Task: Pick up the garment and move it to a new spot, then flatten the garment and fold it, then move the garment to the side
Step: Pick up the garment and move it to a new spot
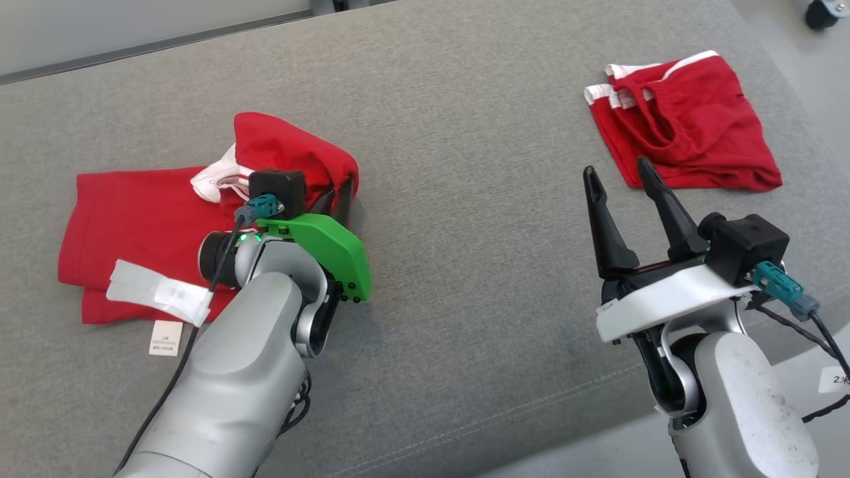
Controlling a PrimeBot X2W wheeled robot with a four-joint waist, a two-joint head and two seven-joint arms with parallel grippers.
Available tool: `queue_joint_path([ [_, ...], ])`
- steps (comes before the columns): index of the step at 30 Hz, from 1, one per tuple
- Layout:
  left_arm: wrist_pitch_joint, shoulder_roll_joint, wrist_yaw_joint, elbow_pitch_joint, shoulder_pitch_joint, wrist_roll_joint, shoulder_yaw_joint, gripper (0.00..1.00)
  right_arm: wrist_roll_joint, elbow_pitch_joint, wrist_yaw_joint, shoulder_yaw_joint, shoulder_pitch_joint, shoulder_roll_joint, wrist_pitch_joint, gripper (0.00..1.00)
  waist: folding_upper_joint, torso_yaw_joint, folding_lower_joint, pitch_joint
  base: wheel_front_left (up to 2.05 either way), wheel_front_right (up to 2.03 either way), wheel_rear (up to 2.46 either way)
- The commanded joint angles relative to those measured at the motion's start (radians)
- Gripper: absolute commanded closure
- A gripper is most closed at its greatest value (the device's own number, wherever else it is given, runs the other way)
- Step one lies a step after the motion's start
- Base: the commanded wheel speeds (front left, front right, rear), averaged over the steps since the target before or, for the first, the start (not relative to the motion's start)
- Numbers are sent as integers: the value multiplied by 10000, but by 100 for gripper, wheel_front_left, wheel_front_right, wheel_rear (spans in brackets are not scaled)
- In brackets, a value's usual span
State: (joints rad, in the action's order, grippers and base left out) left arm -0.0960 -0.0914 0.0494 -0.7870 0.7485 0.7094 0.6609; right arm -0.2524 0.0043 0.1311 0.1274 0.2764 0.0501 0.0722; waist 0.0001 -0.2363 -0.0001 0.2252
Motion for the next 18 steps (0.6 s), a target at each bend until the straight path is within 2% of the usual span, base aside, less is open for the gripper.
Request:
queue_joint_path([
  [1, -83, 61, -76, -51, 152, 61, 30, 98, -37, 58, -8, 27, 84, 11, 73, 0, -1, -485, 1, -71, 0, 0, 0],
  [2, -152, 142, -147, -253, 233, 91, 82, 89, -53, 113, -8, 60, 108, 11, 103, 0, -1, -552, 1, -89, 0, 0, 0],
  [3, -233, 205, -210, -466, 313, 121, 129, 75, -58, 162, -8, 103, 123, 11, 112, 0, -1, -608, 1, -115, 0, 0, 0],
  [4, -302, 253, -261, -647, 357, 131, 206, 55, -61, 222, -8, 142, 133, 10, 117, 0, -1, -656, 1, -148, 0, 0, 0],
  [5, -359, 290, -325, -820, 404, 131, 306, 19, -54, 272, -8, 163, 128, 8, 119, 0, -1, -687, 1, -182, 0, 0, 0],
  [6, -422, 328, -358, -955, 436, 194, 385, 0, -44, 318, -8, 172, 122, 9, 128, 0, -1, -704, 1, -208, 0, 0, 0],
  [10, -571, 394, -668, -930, 375, 671, 1037, 0, 83, 383, -8, -19, 19, 9, 129, 0, -1, -556, 1, -329, 0, 0, 0],
  [18, -1056, 383, -530, -338, 41, 866, 1984, 0, 388, 236, -8, -448, -339, 12, 2, 0, -1, 500, 1, -744, 0, 0, 0],
])
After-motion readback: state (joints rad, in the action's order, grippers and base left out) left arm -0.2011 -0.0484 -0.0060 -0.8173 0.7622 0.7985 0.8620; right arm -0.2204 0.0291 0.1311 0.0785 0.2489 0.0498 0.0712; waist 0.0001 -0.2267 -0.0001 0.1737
